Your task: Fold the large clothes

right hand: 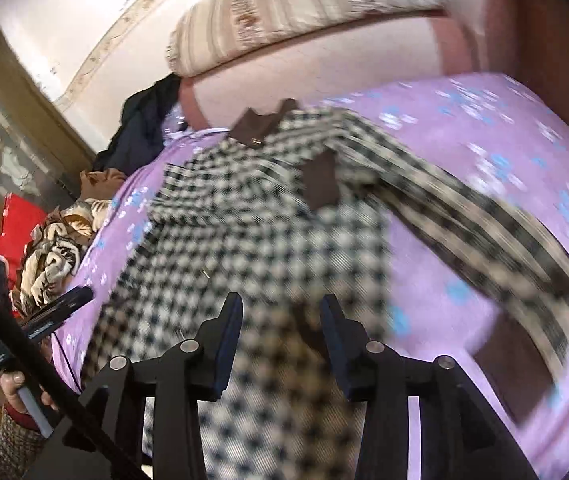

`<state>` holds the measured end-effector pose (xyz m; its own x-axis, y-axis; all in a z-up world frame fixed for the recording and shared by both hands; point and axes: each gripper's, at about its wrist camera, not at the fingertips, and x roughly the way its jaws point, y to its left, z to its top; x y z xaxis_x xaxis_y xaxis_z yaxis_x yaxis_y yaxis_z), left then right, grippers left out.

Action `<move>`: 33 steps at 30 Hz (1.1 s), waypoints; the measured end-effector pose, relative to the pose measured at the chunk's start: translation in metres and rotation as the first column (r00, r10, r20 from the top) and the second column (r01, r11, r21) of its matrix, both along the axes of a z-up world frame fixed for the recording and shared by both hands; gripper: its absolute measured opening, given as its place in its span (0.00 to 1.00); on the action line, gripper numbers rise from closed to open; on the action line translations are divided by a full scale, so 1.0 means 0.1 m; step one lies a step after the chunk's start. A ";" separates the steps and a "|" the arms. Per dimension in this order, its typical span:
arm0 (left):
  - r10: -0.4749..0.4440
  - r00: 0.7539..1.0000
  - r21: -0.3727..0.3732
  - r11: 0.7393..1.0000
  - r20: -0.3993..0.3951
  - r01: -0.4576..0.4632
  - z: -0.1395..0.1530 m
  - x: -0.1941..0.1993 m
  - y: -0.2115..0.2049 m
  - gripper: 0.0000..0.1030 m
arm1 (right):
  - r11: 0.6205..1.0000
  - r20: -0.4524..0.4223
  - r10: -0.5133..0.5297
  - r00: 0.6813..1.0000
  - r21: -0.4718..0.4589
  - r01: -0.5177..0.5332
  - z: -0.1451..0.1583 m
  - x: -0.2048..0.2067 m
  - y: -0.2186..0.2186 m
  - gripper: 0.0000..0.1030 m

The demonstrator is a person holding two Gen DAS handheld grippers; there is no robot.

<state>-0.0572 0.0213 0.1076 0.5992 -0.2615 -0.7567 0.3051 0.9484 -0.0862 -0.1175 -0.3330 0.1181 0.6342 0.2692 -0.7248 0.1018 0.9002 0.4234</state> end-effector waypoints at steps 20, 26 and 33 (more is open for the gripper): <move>0.173 0.978 0.038 0.985 -0.114 -0.170 -0.70 0.86 0.43 0.59 | 0.959 -0.147 -0.030 0.989 -0.282 -0.013 -0.85 2.65 1.03 0.41; 0.185 0.976 0.035 0.983 -0.116 -0.182 -0.69 0.83 0.41 0.59 | 0.950 -0.064 0.103 0.993 -0.288 -0.117 -0.69 2.56 1.64 0.41; 0.193 0.975 0.032 0.981 -0.107 -0.191 -0.64 0.81 0.46 0.59 | 0.960 -0.101 0.225 0.969 -0.148 -0.239 -0.87 2.35 2.13 0.41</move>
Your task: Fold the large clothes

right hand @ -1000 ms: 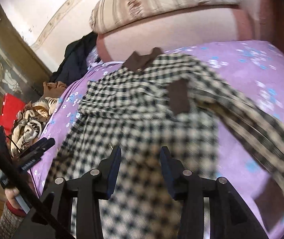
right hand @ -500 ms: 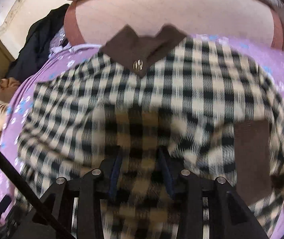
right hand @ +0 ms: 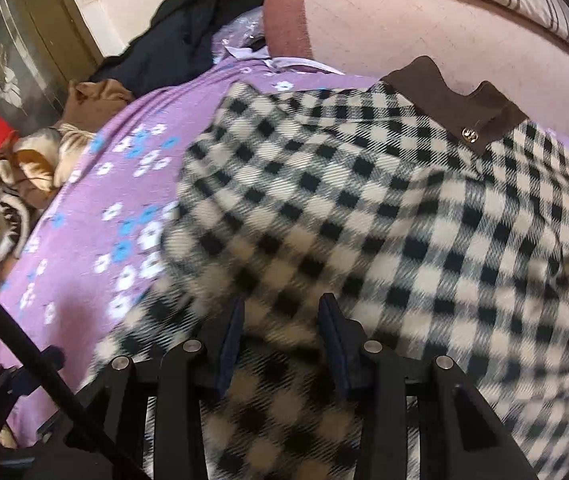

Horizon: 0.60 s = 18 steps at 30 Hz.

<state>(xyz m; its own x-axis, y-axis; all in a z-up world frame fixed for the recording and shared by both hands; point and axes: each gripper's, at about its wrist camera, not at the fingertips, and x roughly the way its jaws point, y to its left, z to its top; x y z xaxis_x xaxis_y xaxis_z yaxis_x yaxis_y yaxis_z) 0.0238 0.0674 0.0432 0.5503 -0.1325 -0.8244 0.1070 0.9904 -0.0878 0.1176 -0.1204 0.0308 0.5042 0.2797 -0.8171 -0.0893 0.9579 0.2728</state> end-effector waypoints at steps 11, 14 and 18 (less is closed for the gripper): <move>-0.019 1.000 0.006 1.000 0.014 0.019 0.05 -0.12 -0.02 0.59 | 0.969 -0.113 -0.157 0.981 0.173 0.175 0.38 -0.98 -1.65 0.45; -0.021 1.000 0.006 1.000 0.018 0.021 0.06 -0.15 -0.03 0.59 | 0.943 -0.105 -0.267 0.958 0.178 0.282 0.61 -1.44 -2.30 0.49; -0.037 0.999 0.010 0.999 0.007 0.036 0.04 -0.20 -0.07 0.59 | 0.887 -0.054 -0.448 0.892 0.101 0.451 0.93 -2.18 -3.07 0.55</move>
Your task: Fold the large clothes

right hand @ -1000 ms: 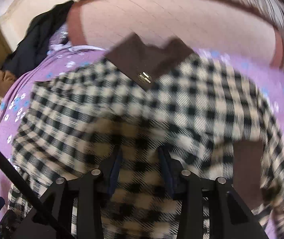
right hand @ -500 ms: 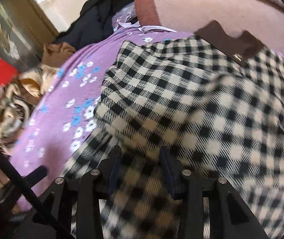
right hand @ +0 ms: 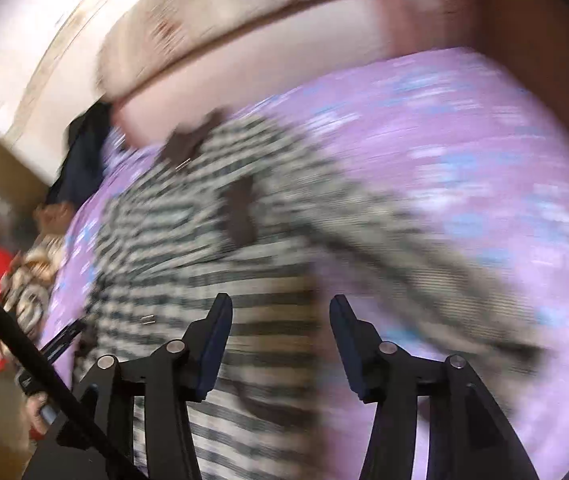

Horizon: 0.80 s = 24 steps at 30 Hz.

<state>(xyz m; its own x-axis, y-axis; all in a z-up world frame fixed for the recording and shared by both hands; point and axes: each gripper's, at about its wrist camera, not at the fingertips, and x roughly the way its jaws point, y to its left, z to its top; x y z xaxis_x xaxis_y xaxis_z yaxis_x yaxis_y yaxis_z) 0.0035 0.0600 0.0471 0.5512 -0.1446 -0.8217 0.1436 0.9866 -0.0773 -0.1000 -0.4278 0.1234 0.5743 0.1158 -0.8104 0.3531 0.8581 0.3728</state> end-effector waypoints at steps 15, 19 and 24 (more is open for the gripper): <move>-0.035 0.999 0.077 0.997 0.028 0.033 -0.05 -0.24 -0.14 0.59 | 0.987 -0.173 -0.162 0.972 -0.011 0.163 -0.58 -0.79 -0.58 0.16; -0.030 0.999 0.070 0.997 0.024 0.028 -0.05 -0.24 -0.12 0.59 | 0.957 -0.144 -0.167 0.975 -0.262 0.125 -0.22 -0.80 -0.53 0.10; -0.027 0.999 0.057 0.998 0.021 0.025 -0.05 -0.25 -0.11 0.59 | 0.882 -0.108 -0.210 0.972 -0.450 0.141 0.17 -1.00 -0.59 0.10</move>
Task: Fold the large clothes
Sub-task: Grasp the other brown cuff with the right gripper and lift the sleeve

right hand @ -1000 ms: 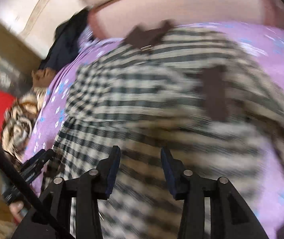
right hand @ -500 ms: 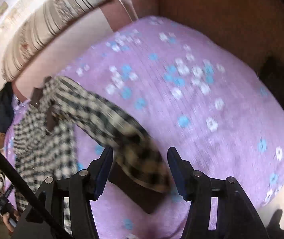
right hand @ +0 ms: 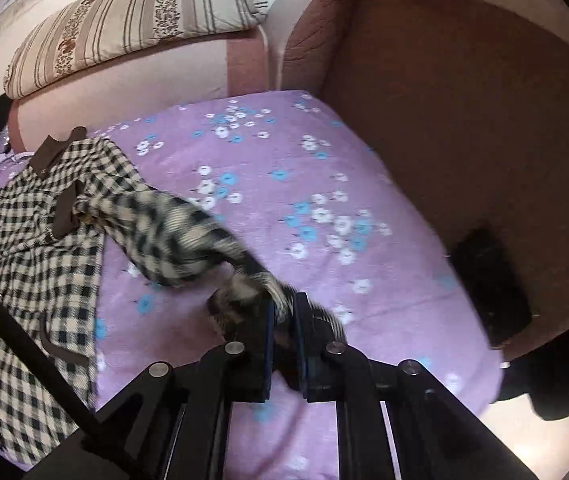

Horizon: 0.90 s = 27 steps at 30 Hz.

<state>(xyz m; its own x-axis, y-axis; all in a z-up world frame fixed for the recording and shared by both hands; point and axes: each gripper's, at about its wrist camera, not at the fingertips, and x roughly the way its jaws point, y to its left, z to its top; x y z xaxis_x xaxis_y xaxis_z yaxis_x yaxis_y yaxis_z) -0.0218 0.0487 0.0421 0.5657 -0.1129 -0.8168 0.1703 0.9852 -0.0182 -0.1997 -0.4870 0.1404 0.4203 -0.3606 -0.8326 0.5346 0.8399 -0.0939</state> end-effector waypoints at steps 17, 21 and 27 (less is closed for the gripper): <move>0.007 0.999 -0.032 0.999 -0.038 -0.008 -0.03 0.02 -0.01 0.59 | 0.772 0.108 -0.385 0.916 0.582 0.256 -0.59 -0.68 -0.60 0.54; 0.013 0.999 -0.033 0.999 -0.049 -0.015 -0.06 0.03 -0.01 0.59 | 0.711 0.065 -0.453 0.889 0.628 0.317 -0.82 -0.77 -0.75 0.54; 0.004 0.999 0.001 1.000 -0.035 -0.004 -0.09 0.00 -0.06 0.59 | 0.672 0.134 -0.451 0.883 0.701 0.237 -1.08 -0.55 -0.75 0.37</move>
